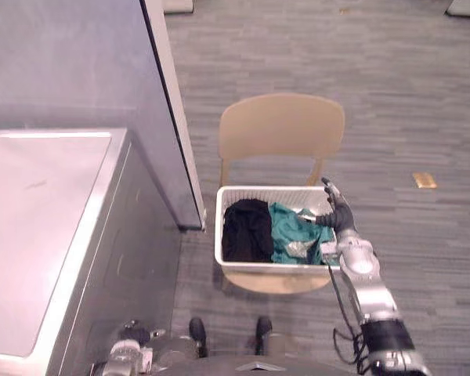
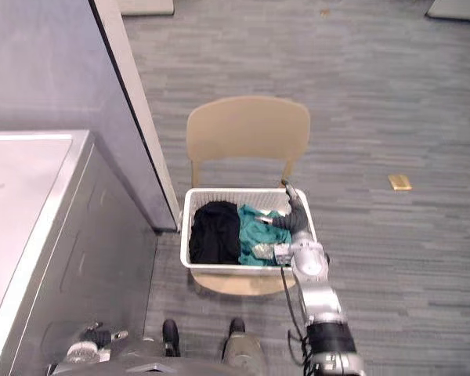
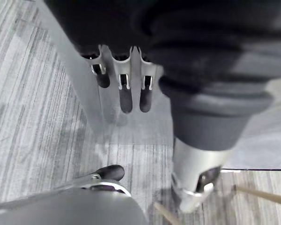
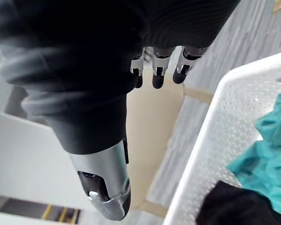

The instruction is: Pick up the laundry basket with both hands and put the clothes into the washing machine.

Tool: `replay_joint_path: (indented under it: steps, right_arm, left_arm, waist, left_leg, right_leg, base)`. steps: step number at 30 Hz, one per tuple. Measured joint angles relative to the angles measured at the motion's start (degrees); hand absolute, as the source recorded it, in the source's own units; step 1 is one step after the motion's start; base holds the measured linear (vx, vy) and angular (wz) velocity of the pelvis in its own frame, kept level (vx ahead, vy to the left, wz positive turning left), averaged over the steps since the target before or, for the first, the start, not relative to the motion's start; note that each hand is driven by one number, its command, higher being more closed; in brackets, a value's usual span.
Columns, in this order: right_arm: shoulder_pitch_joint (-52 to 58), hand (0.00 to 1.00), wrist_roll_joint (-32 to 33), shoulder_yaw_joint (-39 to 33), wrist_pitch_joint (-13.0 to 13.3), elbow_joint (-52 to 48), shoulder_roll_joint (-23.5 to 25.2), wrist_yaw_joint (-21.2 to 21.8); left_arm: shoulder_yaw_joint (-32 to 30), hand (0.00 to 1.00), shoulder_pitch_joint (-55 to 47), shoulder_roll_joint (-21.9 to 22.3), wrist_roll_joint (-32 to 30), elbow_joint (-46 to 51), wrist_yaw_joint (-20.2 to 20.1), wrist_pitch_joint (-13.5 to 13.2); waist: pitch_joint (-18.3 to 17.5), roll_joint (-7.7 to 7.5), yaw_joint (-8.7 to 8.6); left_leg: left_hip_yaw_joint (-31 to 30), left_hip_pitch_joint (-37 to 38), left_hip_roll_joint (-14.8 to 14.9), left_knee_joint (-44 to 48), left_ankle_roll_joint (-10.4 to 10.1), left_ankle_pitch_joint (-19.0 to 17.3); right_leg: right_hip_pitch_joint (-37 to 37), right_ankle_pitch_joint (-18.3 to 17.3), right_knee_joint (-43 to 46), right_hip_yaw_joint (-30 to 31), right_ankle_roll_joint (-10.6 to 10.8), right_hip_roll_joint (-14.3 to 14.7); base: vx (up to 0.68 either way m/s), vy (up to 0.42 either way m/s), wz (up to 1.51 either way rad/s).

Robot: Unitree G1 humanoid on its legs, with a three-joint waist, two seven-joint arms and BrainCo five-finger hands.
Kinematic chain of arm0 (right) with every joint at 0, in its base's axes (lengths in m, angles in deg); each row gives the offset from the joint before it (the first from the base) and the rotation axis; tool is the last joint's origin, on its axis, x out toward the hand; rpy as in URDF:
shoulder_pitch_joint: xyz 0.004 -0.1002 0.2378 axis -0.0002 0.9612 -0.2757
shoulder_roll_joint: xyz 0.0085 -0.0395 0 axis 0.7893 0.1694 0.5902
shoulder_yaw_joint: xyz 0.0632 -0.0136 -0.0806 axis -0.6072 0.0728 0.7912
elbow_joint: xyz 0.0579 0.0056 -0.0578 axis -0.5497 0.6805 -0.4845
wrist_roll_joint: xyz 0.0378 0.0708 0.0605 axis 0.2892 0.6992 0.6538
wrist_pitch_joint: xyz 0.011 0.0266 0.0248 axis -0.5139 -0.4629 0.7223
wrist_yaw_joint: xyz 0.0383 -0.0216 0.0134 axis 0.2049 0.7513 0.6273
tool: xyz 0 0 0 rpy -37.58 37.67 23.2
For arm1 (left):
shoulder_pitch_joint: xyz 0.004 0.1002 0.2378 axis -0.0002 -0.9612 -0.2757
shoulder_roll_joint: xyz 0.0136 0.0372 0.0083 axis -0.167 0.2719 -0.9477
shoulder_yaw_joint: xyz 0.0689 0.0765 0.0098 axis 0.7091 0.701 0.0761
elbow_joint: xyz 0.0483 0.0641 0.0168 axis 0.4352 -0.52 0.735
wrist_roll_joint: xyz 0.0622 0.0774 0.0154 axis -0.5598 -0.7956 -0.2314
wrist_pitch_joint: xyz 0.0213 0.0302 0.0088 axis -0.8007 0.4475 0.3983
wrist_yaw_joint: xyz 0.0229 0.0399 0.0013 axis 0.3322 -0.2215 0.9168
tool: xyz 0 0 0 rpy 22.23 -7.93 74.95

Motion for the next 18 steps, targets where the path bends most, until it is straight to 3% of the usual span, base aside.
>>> replay_joint_path:
  steps: [3,8,14,18]
  right_arm:
    - [-12.6,0.0,0.0,9.9,0.0,8.6,-7.0,2.4]
    - [-28.3,0.0,0.0,22.6,-0.1,17.5,-14.3,5.1]
    - [-36.5,0.0,0.2,29.1,0.1,20.7,-16.1,6.1]
    - [-38.8,0.0,0.1,32.4,0.1,21.6,-16.1,6.1]
  left_arm:
    - [0.2,0.0,3.8,-0.1,0.1,0.1,0.2,-0.4]
    - [1.6,0.0,7.2,-0.9,2.5,0.6,1.3,-0.6]
    - [2.6,0.0,9.0,-1.3,7.9,1.6,2.3,-2.0]
    - [3.1,0.0,10.2,-1.2,8.1,1.7,3.2,-2.0]
  waist:
    - [5.0,0.13,0.35]
    - [10.8,0.75,1.52]
    - [14.9,1.08,3.67]
    - [15.8,1.04,4.43]
  left_leg:
    - [-1.2,-4.0,-0.2,0.3,0.6,1.8]
    - [-1.9,-9.1,-0.1,3.4,0.8,2.1]
    - [-2.8,-13.2,0.3,5.3,0.8,2.2]
    - [-3.4,-15.4,0.4,5.9,0.7,2.2]
  right_leg:
    - [-3.7,1.4,0.8,-0.7,-0.2,-0.2]
    - [-7.7,2.1,2.4,-0.9,-0.5,-0.4]
    - [-11.1,2.5,3.8,-1.3,-0.8,-0.3]
    - [-13.0,2.3,4.6,-1.6,-1.0,-0.3]
  base:
    - [-0.14,0.027,0.16]
    - [-0.11,0.021,0.07]
    - [-0.03,0.001,0.06]
    - [0.0,-0.002,0.07]
